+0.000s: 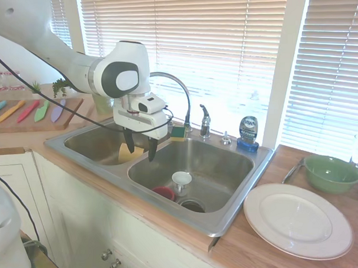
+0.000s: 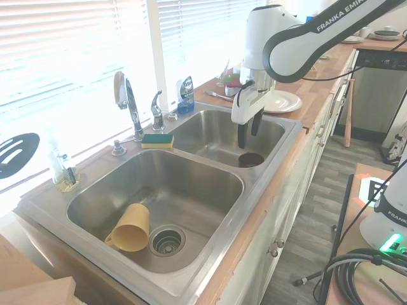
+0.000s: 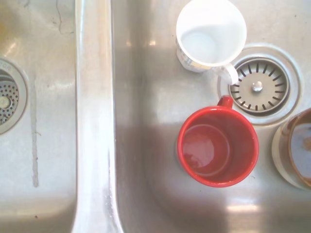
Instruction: Turn off the faucet
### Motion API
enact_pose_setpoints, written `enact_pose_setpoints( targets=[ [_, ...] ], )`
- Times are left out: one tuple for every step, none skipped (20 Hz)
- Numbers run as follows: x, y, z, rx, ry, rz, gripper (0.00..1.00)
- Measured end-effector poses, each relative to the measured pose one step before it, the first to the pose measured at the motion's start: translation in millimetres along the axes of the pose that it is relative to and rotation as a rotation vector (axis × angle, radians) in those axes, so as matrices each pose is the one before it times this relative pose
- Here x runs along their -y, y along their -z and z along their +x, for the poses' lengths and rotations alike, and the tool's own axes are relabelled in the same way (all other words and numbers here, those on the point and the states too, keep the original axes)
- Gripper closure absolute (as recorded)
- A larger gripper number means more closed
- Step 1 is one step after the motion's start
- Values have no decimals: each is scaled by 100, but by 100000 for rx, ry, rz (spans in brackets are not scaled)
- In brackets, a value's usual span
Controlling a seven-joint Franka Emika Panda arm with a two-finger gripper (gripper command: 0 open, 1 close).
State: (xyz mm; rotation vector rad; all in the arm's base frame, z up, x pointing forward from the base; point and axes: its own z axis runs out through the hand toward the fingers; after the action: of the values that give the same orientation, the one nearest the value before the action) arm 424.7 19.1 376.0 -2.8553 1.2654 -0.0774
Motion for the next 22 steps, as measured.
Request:
enact_pose_setpoints(
  targets=[
    [-10, -39, -10, 141, 3, -161, 0],
    [-43, -20, -6, 237, -64, -245, 0],
    [-55, 73, 106, -34, -375, 320, 100],
    [-90, 88, 168, -76, -412, 410, 100],
    [-94, 34, 141, -64, -329, 210, 100],
    [-95, 3, 116, 53, -200, 64, 100],
    [-65, 1, 78, 36, -88, 35, 100],
    [-9, 1, 10, 4, 56, 6, 100],
    [0, 16, -2, -26, 38, 28, 100],
    [-1, 44, -2, -72, 5, 78, 100],
    [4, 56, -9, -93, 24, 93, 100],
    [8, 32, -12, -54, 33, 51, 100],
    [5, 23, -21, -44, 46, 33, 100],
    [-8, 40, -9, -68, 4, 69, 100],
    [-3, 80, -3, -128, 0, 137, 100],
    [-9, 145, -8, -236, 33, 201, 100],
    [-20, 200, -20, -259, 23, 240, 100],
    [-23, 246, -41, -259, 38, 247, 100],
    [-56, 273, -82, -89, 98, -31, 100],
    [-114, 319, -125, 120, 84, -285, 100],
    [-102, 338, -107, 41, 34, -128, 100],
    [-77, 327, -111, -78, 75, -3, 100]
  ],
)
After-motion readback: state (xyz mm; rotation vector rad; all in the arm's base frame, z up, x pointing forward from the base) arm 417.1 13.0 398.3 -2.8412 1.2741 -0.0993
